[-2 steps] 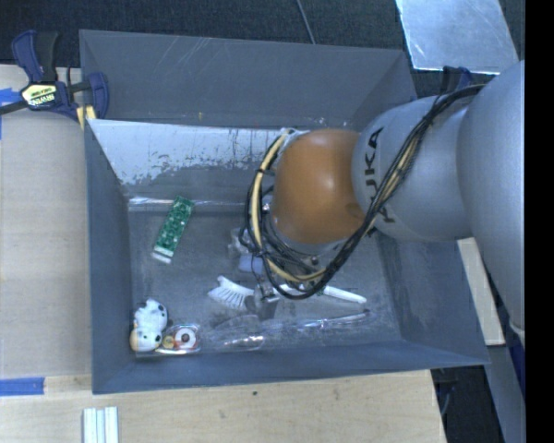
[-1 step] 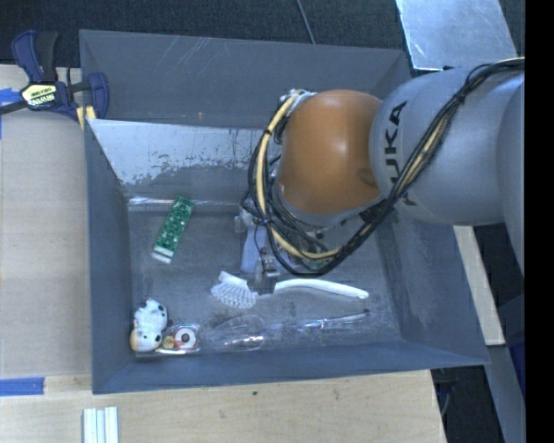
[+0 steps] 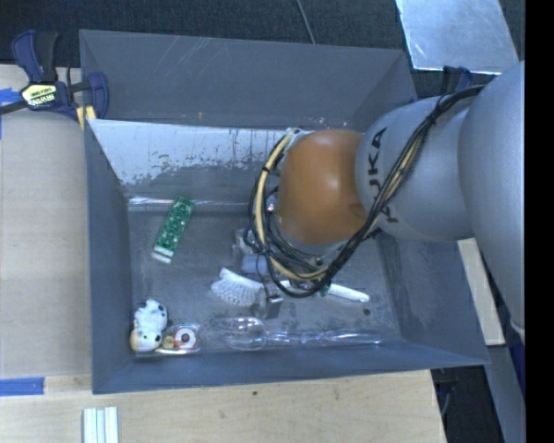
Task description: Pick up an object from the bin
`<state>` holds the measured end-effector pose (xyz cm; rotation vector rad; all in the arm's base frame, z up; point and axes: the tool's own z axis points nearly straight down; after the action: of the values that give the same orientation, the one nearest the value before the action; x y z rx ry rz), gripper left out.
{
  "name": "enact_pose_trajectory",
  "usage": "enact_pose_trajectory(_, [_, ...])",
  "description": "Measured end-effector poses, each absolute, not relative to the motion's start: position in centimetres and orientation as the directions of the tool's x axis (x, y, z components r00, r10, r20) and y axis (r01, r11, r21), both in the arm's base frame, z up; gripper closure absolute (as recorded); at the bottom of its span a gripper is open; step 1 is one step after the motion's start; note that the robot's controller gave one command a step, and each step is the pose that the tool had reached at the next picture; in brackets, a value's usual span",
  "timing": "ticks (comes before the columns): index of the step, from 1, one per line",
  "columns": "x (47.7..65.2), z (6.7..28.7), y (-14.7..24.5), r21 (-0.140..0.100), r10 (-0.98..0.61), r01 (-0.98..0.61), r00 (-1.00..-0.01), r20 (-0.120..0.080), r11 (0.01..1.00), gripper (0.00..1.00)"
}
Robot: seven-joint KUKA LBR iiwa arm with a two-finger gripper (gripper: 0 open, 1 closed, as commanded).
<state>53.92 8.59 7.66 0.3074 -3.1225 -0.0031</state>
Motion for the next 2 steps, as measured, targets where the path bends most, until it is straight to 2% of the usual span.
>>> enact_pose_trajectory(1, [51.0, 7.0, 11.3, 0.008, -0.009, -0.009, -1.0, -0.018, 1.0, 0.0])
enact_pose_trajectory(2, [53.8, 7.7, 8.7, 0.002, -0.173, -0.173, -0.985, -0.003, 0.985, 1.0])
